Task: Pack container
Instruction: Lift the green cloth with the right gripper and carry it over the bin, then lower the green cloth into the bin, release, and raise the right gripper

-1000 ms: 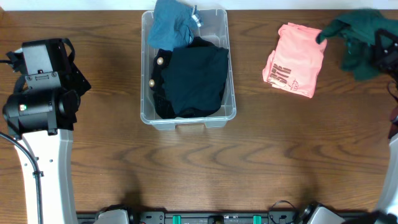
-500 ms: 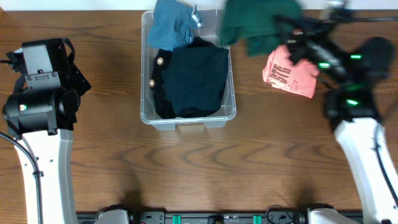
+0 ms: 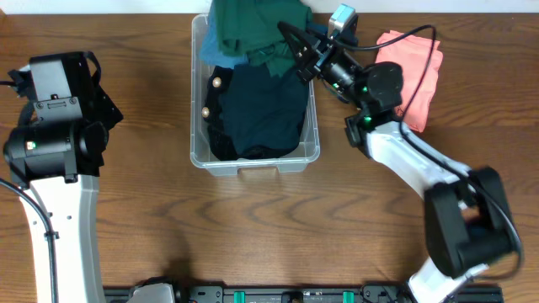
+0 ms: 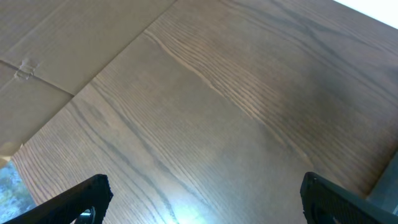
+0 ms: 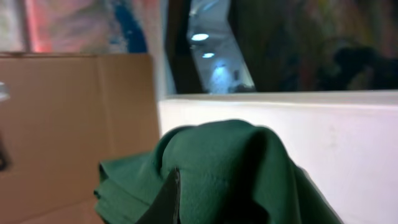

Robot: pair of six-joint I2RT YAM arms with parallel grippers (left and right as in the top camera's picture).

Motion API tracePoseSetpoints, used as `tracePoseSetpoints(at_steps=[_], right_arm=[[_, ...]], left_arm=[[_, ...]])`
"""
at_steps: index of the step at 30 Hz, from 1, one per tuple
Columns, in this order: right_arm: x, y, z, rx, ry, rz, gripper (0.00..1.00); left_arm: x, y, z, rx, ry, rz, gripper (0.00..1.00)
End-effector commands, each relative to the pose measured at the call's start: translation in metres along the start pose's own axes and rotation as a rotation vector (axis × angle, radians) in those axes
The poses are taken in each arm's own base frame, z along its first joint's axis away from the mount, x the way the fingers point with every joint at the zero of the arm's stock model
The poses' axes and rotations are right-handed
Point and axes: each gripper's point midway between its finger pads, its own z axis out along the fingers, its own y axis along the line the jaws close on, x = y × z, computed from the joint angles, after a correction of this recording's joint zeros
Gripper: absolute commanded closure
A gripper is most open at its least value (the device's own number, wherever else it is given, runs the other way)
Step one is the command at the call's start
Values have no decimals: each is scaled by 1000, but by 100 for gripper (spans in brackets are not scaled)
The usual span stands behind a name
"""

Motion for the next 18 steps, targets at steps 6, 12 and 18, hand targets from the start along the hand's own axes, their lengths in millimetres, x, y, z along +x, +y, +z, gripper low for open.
tracePoseSetpoints(at_steps=[6,12,18], right_arm=[[76,-1,8,-36,123,209,99],[94,73,17,-244,222,411,99],[105,124,21,-351,280,515,99]], left_arm=[[-1,2,0,-8,-2,-9,2],[-1,2,0,-8,-2,-9,2],[-1,2,0,-8,-2,-9,2]])
